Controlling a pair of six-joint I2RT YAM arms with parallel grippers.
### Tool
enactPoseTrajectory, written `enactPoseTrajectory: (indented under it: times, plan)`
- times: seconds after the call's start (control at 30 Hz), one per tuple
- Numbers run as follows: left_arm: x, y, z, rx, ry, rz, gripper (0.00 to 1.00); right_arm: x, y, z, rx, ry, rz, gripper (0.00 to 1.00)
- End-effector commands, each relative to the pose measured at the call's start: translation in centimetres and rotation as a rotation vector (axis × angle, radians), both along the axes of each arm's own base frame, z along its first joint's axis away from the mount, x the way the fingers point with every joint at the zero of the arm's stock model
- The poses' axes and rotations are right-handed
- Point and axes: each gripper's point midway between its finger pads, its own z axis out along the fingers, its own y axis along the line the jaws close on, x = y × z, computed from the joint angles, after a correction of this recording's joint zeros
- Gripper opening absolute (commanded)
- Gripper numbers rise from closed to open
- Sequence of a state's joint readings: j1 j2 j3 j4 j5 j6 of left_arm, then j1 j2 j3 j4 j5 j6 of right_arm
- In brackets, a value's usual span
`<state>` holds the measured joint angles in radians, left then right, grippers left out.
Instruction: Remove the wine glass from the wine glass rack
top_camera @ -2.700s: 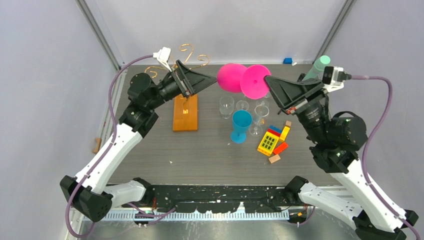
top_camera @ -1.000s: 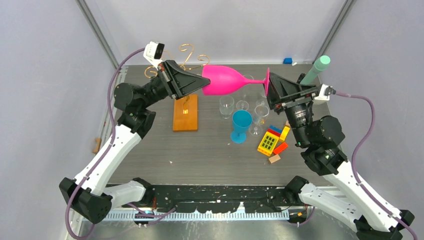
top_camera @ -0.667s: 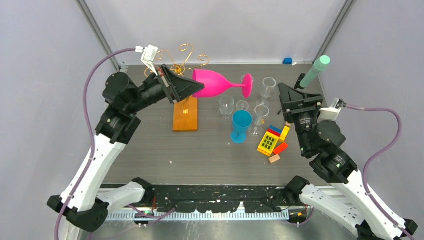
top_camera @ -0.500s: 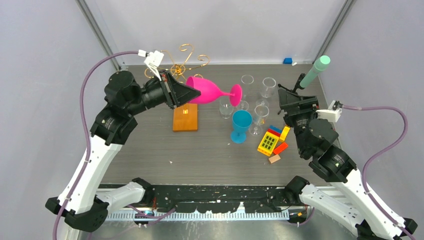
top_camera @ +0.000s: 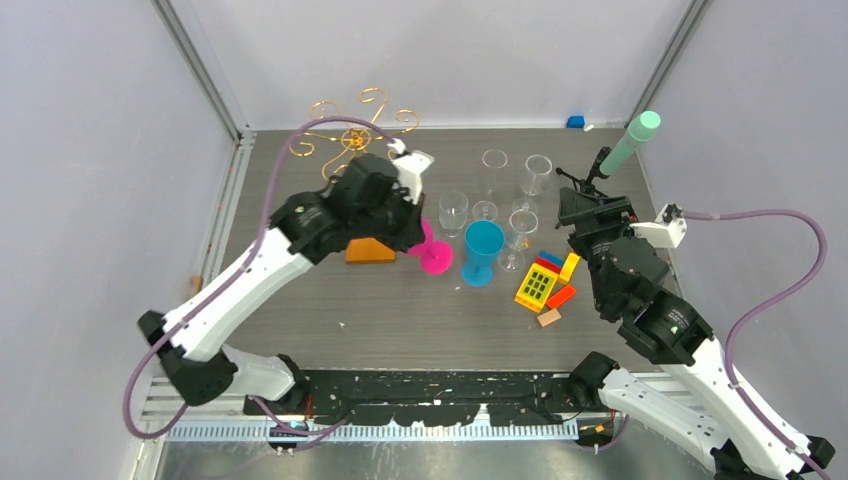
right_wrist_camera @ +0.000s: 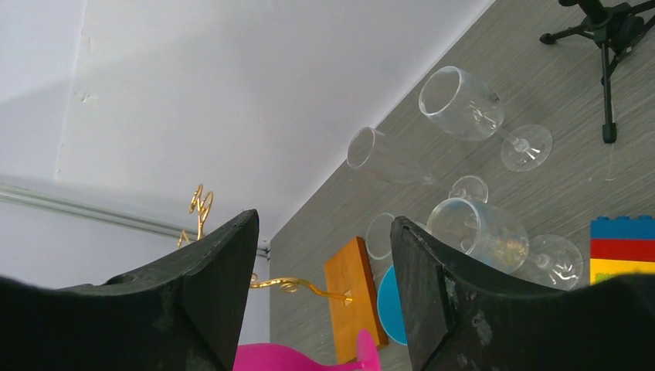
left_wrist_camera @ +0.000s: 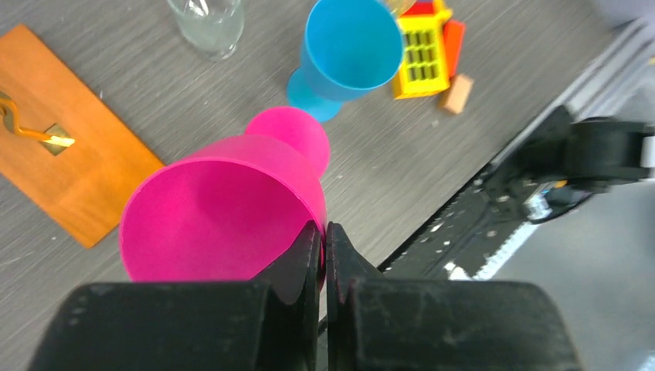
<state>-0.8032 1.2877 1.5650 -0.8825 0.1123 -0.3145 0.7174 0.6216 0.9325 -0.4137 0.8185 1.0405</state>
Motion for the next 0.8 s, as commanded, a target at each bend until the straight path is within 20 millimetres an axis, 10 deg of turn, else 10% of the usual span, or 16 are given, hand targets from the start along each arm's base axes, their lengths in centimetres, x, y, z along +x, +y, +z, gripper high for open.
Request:
enactPoseTrajectory:
  times: [0.0, 0.4, 0.77]
  plan:
    - [2.1, 0.3, -2.7, 0.225, -0.068, 0.064, 0.0, -0.2, -1.6, 0.4, -0.019, -0.005, -0.073, 0.68]
    - [5.5, -5.4, -11.6, 0.461, 0.006, 0.04, 0.0, -1.2, -2.9, 0.4, -0.023, -0.012, -0.094, 0.68]
    - [5.7, -6.6, -12.6, 0.427, 0.011, 0.048, 0.15, -1.7, -3.4, 0.3, -0.009, -0.019, -0.101, 0.68]
